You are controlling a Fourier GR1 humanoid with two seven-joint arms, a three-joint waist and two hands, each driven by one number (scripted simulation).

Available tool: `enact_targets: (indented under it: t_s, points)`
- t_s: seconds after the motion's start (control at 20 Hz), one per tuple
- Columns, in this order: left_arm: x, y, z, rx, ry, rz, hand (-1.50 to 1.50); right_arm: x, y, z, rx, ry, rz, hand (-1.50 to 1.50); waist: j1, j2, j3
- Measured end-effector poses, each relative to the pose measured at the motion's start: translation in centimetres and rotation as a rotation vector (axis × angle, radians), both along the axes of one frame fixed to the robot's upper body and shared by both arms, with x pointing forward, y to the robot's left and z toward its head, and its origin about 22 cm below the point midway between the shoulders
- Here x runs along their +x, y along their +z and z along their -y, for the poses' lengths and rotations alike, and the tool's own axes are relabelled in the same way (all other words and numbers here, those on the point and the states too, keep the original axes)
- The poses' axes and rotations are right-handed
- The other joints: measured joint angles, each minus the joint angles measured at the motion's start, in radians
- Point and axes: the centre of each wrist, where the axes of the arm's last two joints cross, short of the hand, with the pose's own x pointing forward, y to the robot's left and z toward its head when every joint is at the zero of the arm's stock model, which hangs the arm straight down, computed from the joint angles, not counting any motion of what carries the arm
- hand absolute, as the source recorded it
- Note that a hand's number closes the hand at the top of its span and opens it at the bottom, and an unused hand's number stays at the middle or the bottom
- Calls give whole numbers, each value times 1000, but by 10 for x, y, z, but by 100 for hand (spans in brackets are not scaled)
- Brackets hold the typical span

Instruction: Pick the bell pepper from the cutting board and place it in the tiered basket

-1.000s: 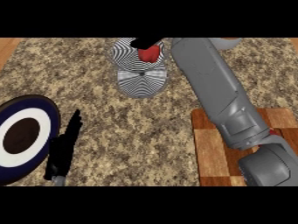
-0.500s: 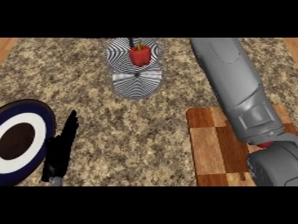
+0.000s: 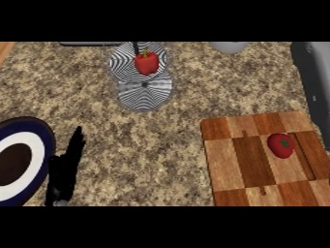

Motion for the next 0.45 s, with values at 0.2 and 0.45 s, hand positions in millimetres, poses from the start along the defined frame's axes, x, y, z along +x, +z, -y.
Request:
enact_targets:
  t_s: [0.2,0.45]
  points:
    - [-7,0,-2,3,7,3,0,-19,-2,77,6,-10,-7,-150,-7,-2,0]
    - [-8,-2,-5,6,2,4,0,-57,-1,161,0,24,-16,-150,-7,-1,0]
